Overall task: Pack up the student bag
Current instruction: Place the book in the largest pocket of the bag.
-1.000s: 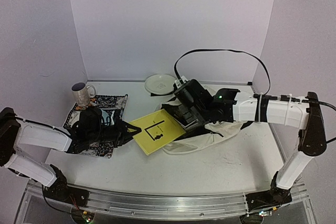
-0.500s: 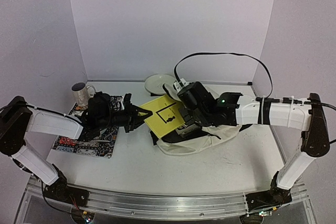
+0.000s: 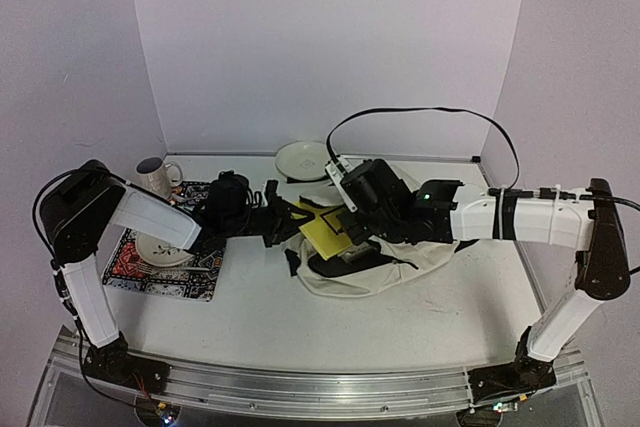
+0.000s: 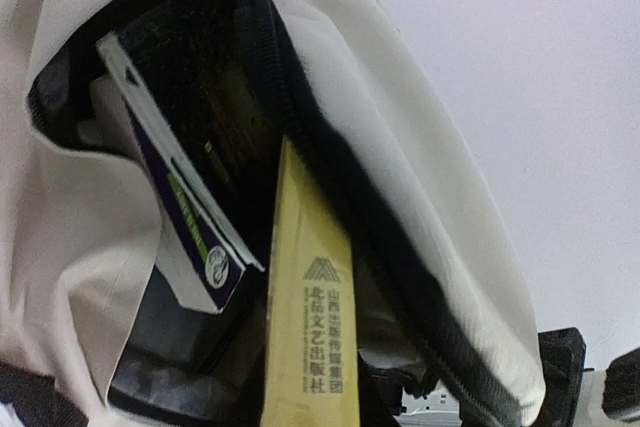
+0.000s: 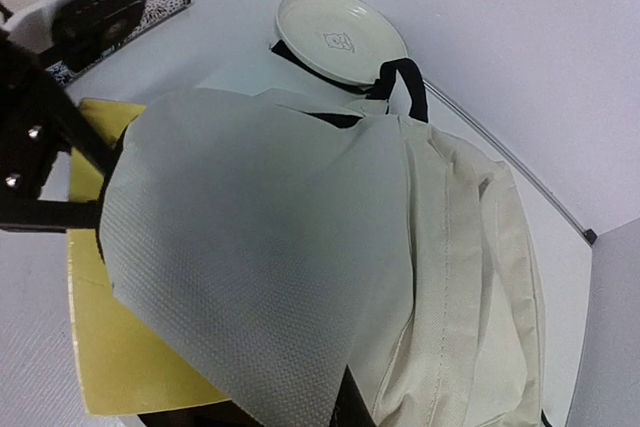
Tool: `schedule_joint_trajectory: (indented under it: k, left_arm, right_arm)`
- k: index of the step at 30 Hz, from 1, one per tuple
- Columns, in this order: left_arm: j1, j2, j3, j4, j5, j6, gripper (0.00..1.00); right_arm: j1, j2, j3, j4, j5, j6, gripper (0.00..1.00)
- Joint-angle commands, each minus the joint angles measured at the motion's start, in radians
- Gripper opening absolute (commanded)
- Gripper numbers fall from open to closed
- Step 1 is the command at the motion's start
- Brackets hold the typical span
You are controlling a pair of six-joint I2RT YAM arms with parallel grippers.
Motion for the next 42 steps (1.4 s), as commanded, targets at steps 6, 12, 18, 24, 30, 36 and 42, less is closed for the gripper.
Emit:
schedule_joint_trajectory:
  k: [6, 12, 18, 24, 30, 36, 42]
  left_arm:
    - [-0.005, 0.175, 0.237, 0.155, -0.05, 0.034, 0.03]
    - [-0.007, 0.246, 0.305, 0.155, -0.128, 0.057, 0.11]
    - [-0.013, 0.28, 0.333, 0.096, -0.184, 0.164, 0.44]
    - [-0.024, 0.246, 0.289, 0.019, -0.232, 0.291, 0.62]
    - [-0.029, 0.132, 0.207, -0.088, -0.323, 0.416, 0.78]
    - [-0.035, 0.051, 0.135, -0.16, -0.396, 0.477, 0.8]
    - [-0.037, -0.086, 0.006, -0.187, -0.412, 0.496, 0.79]
  right_arm:
    - [0.015, -0.04, 0.011, 0.103, -0.095, -0.035, 0.0]
    - [0.016, -0.023, 0.024, 0.105, -0.11, -0.046, 0.0]
    - [0.016, 0.0, 0.028, 0.105, -0.108, -0.046, 0.0]
    - [0.016, 0.023, 0.025, 0.102, -0.127, -0.027, 0.02]
    - [0.016, 0.023, 0.024, 0.096, -0.129, -0.015, 0.08]
    - [0.016, 0.022, 0.028, 0.093, -0.153, -0.007, 0.1]
    - [0.016, 0.039, 0.038, 0.049, -0.189, 0.02, 0.26]
